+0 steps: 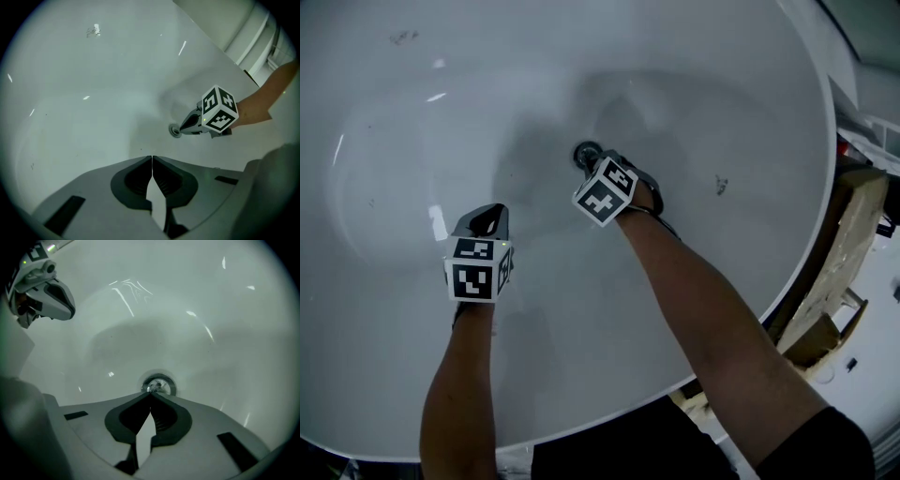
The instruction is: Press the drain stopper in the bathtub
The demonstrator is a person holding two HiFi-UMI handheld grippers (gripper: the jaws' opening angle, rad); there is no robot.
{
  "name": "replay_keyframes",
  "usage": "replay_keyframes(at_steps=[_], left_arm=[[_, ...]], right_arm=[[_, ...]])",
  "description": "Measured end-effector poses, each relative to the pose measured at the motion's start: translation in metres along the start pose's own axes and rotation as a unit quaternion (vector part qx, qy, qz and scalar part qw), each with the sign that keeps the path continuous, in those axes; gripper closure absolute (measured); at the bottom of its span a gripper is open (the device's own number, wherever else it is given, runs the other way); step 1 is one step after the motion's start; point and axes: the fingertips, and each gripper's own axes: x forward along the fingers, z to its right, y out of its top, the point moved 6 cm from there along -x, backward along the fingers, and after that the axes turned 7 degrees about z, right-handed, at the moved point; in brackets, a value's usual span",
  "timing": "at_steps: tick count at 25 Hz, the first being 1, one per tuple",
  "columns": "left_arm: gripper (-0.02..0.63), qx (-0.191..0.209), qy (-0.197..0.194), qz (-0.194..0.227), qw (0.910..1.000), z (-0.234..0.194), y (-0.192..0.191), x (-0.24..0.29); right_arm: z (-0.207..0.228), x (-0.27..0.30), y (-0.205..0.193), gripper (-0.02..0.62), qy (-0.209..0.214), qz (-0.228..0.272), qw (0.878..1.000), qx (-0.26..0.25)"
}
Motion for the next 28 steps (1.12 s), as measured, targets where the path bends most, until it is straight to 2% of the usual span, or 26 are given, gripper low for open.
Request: replay_keyframes(at_steps=[3, 6, 9, 13, 17, 20, 22, 24, 26, 28], left_arm=[[0.586, -0.017, 0.018, -0.001, 0.9997, -0.003, 0.002, -0.022], [0.586, -0.045, 0.035, 0.020, 0.9982, -0.004, 0.020, -0.050], [0.586, -0.073, 0.043, 0.037, 0.9957, 0.008, 0.038, -0.094], [0.586, -0.144, 0.019, 0.109, 0.9833, 0.041, 0.082, -0.176], [0.586, -0.171, 0.002, 0.152, 0.9734, 0.086, 0.119, -0.274], [0.586, -0.198, 0.000, 0.181, 0.9635, 0.102, 0.145, -0.343], [0.586, -0.204, 0.002, 0.205, 0.9574, 0.112, 0.160, -0.380], [0.586, -0.207, 0.002, 0.216, 0.9542, 0.131, 0.158, -0.416], [0.586, -0.201, 0.000, 0.219, 0.9549, 0.152, 0.154, -0.450], [0.586, -0.180, 0.002, 0.217, 0.9595, 0.165, 0.157, -0.476]], right_arm=[[-0.010, -0.030, -0.004, 0.580, 0.011, 0.011, 1.000, 0.018], [-0.010, -0.077, 0.004, 0.580, 0.010, 0.032, 0.998, 0.044], [-0.025, -0.136, 0.008, 0.580, 0.036, 0.043, 0.996, 0.073], [-0.046, -0.220, 0.017, 0.580, 0.063, 0.041, 0.995, 0.064], [-0.062, -0.314, 0.035, 0.580, 0.063, 0.064, 0.992, 0.090], [-0.078, -0.378, 0.050, 0.580, 0.060, 0.082, 0.989, 0.105], [-0.090, -0.411, 0.056, 0.580, 0.054, 0.101, 0.990, 0.082], [-0.111, -0.446, 0.048, 0.580, 0.057, 0.117, 0.988, 0.080], [-0.131, -0.479, 0.041, 0.580, 0.067, 0.141, 0.982, 0.102], [-0.140, -0.508, 0.042, 0.580, 0.076, 0.174, 0.973, 0.132]])
